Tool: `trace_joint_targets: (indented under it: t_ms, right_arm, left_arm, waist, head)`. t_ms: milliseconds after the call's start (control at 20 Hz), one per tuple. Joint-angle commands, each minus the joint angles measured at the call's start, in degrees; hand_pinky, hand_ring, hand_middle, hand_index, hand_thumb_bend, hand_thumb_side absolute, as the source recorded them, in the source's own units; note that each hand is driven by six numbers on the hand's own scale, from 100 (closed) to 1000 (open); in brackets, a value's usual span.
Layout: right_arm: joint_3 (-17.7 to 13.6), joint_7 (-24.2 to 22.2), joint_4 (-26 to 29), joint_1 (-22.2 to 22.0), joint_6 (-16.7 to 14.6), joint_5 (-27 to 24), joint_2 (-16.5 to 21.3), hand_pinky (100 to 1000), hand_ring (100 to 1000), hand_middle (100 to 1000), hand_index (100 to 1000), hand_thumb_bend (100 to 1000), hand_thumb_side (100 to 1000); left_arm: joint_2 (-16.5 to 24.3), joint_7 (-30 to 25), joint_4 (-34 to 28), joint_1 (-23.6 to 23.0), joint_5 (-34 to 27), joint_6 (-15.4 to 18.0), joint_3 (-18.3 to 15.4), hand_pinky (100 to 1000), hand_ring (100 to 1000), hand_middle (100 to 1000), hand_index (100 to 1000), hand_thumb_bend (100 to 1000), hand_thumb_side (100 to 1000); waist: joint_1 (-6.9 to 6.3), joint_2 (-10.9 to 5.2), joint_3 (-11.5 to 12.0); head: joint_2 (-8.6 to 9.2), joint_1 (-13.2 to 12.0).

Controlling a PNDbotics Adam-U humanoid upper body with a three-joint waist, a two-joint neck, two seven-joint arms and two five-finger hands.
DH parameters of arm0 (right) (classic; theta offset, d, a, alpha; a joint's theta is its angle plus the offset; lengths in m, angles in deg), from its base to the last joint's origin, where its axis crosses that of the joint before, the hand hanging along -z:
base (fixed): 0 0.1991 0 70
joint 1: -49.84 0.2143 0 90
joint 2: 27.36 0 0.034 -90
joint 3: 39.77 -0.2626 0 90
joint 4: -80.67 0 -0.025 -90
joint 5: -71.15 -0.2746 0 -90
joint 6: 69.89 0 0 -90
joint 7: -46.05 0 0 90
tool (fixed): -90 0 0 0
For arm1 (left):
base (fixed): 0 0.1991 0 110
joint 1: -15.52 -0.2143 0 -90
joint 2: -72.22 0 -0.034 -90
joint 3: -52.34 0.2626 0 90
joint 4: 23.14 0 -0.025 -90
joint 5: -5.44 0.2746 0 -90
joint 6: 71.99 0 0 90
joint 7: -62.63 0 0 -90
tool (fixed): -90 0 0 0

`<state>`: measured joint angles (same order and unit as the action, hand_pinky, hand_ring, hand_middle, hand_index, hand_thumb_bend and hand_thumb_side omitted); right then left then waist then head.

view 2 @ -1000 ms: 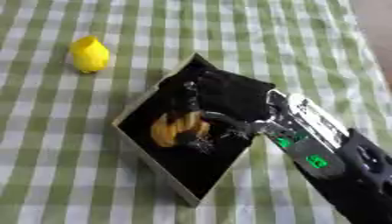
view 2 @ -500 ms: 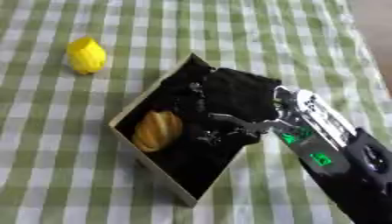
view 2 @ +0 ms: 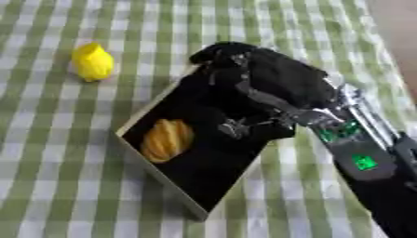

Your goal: Pick up objects on the table and place them in the box.

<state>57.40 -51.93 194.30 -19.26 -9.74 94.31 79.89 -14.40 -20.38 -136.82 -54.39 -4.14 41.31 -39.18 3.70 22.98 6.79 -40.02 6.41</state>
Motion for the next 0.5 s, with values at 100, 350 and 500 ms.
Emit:
trace_joint_targets:
  t_ms: [100,350,500]
  right_arm:
    - [-7.7,7.4,1.0,-6.8,-5.1,-10.6,4.9,913,867,563,831,100,211]
    - [-13.8,15.0,1.0,-18.3,-14.2,-14.0,3.4,909,854,557,806,100,207]
    - [-15.8,19.3,1.0,-23.5,-19.3,-12.5,0.2,907,846,556,800,100,162]
  left_arm:
    - [6.5,-0.3,-0.9,2.8,1.1,0.3,0.7,781,603,697,855,100,591]
    - [15.7,0.1,-0.9,6.4,7.9,-2.4,2.2,778,622,713,865,100,562]
    - [21.5,-1.4,-0.9,9.8,13.0,-6.5,4.0,778,638,723,874,100,539]
  waist:
    - [-0.52,-1.49,-0.7]
    - [-1.17,-1.16,-2.0]
    - [-1.58,-1.03,-3.0]
  head:
    - [0.58,-2.4]
    - [0.69,-4.1]
    - [0.35,-5.3]
